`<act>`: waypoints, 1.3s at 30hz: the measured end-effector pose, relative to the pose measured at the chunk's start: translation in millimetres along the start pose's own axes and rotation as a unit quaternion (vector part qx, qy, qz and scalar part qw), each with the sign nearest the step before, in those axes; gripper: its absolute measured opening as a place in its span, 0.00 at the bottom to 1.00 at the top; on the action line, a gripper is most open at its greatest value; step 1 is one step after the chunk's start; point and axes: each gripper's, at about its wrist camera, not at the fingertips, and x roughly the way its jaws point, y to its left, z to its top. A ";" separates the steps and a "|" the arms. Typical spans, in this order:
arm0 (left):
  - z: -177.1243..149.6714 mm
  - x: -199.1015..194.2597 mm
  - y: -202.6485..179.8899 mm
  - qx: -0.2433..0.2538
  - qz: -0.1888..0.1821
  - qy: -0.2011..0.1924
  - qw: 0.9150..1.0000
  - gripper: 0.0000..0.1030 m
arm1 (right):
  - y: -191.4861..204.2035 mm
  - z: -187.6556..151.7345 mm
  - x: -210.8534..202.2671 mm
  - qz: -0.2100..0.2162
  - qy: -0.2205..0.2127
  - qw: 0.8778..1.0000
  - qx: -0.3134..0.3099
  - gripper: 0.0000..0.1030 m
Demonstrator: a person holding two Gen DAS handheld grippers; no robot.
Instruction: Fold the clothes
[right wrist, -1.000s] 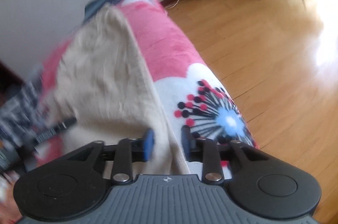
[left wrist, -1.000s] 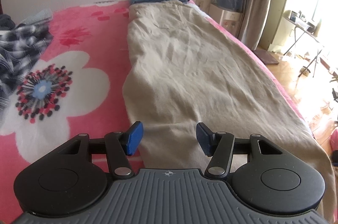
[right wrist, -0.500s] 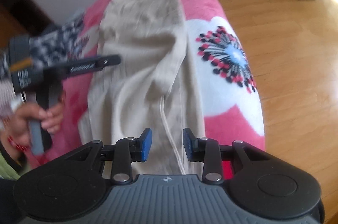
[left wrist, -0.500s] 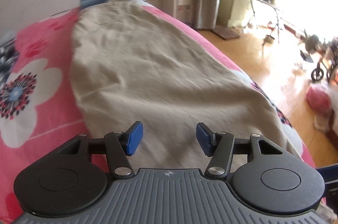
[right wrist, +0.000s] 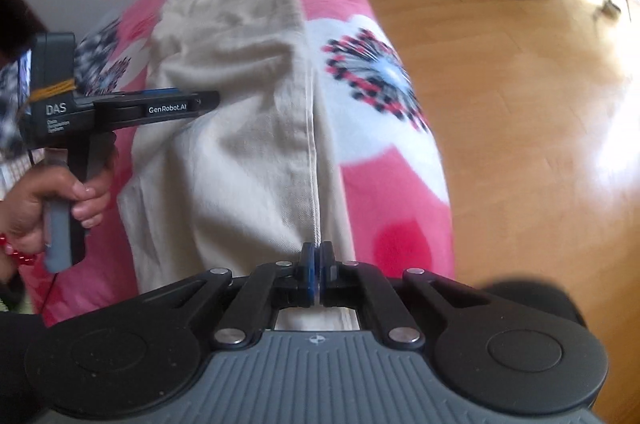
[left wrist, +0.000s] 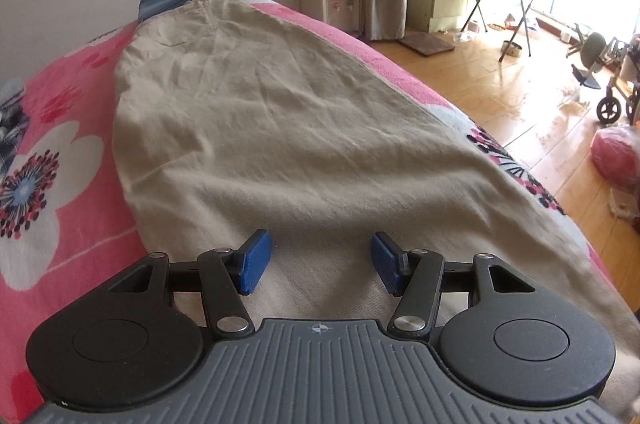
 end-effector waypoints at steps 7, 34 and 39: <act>0.9 3.9 -4.2 0.014 0.010 -0.001 1.000 0.56 | -15.3 -3.5 7.0 -0.012 0.004 0.999 0.037 0.02; -63.4 -134.2 -41.6 0.183 -0.128 0.001 0.975 0.57 | -32.9 -39.8 -37.4 0.025 0.052 0.997 0.057 0.34; -97.7 -162.0 -80.6 0.332 -0.253 0.035 0.908 0.57 | -39.3 -31.1 -17.8 0.036 0.086 0.993 0.066 0.39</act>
